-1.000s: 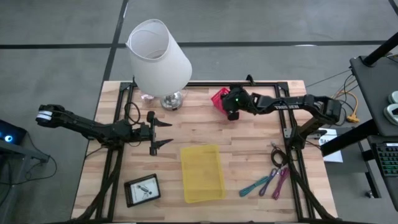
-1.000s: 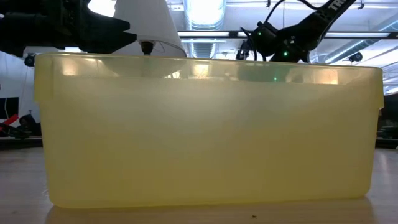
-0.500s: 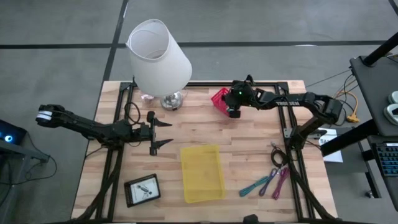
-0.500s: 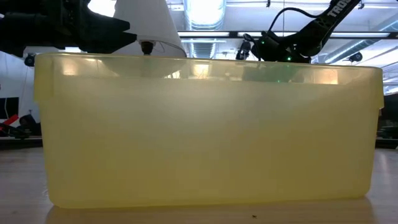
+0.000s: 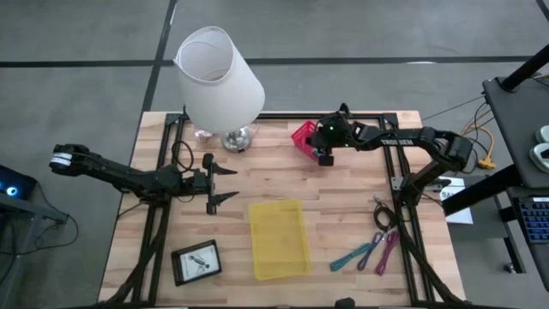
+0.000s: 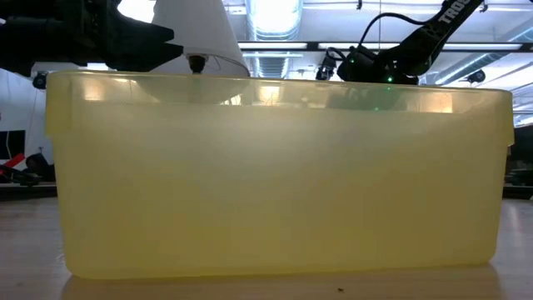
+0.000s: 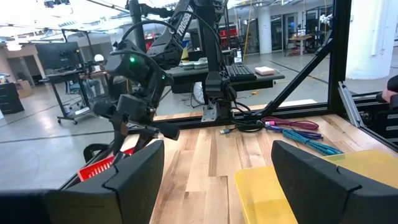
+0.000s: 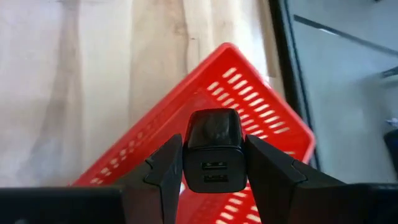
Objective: Pick and place items into bin
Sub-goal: Put the black charger adapter into the red bin
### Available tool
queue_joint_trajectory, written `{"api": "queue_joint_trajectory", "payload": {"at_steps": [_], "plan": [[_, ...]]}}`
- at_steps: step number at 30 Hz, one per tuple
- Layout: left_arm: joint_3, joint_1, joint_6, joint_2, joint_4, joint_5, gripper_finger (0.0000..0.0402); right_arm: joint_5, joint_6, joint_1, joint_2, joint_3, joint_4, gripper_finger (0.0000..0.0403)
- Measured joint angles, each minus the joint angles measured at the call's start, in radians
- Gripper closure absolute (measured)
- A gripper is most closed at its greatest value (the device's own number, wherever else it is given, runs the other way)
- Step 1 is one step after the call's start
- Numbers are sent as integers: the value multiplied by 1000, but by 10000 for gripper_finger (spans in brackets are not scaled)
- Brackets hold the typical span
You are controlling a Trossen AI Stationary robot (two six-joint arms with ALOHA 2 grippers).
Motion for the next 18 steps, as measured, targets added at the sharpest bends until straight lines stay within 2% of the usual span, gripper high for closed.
{"api": "queue_joint_trajectory", "payload": {"at_steps": [18], "plan": [[0, 0, 0, 0, 0, 0, 123, -75, 27, 1, 0, -3, -23, 264]]}}
